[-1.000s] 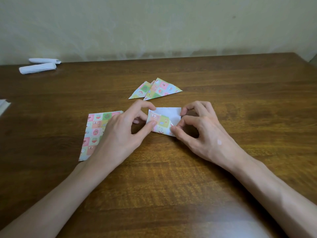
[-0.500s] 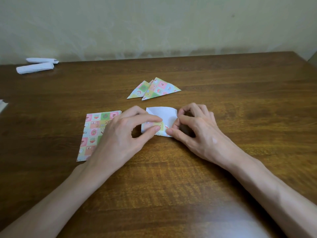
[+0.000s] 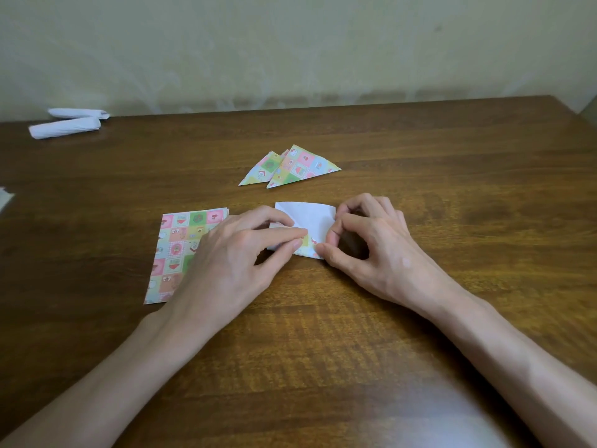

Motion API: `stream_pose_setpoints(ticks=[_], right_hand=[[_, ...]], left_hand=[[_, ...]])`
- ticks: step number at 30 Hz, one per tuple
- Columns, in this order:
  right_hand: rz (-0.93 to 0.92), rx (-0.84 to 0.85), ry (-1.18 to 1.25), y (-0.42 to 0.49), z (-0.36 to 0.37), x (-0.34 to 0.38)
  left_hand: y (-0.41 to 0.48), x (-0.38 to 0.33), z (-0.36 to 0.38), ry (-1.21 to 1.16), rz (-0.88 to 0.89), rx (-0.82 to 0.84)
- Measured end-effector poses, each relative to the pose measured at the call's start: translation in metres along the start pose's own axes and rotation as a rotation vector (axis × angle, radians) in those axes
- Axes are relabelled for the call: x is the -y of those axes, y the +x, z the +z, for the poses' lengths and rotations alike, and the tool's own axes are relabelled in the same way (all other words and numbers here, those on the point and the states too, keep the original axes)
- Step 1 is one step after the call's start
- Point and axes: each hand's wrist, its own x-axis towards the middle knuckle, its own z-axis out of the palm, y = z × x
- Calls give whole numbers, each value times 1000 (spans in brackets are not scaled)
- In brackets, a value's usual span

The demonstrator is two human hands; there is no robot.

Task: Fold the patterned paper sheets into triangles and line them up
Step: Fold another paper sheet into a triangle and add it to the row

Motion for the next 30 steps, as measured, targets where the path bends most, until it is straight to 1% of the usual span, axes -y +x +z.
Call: stream_pose_setpoints(ticks=[5, 8, 11, 15, 18, 24, 30], right_hand=[[8, 13, 7, 1, -1, 0], [8, 13, 10, 1, -1, 0], [6, 1, 3, 0, 0, 0], [4, -5, -15, 1, 2, -1], [1, -11, -23, 1, 2, -1], [1, -13, -24, 1, 3, -2], [7, -20, -18, 1, 3, -1]], left_hand=[[-4, 3, -2, 100, 99, 33], [-6, 4, -4, 113, 97, 51], [-5, 5, -9, 133, 139, 69], [-7, 8, -15, 253, 228, 138], [-7, 8, -16, 287, 267, 150], [-9, 8, -20, 278, 258, 203], [-9, 13, -17, 294, 275, 189]])
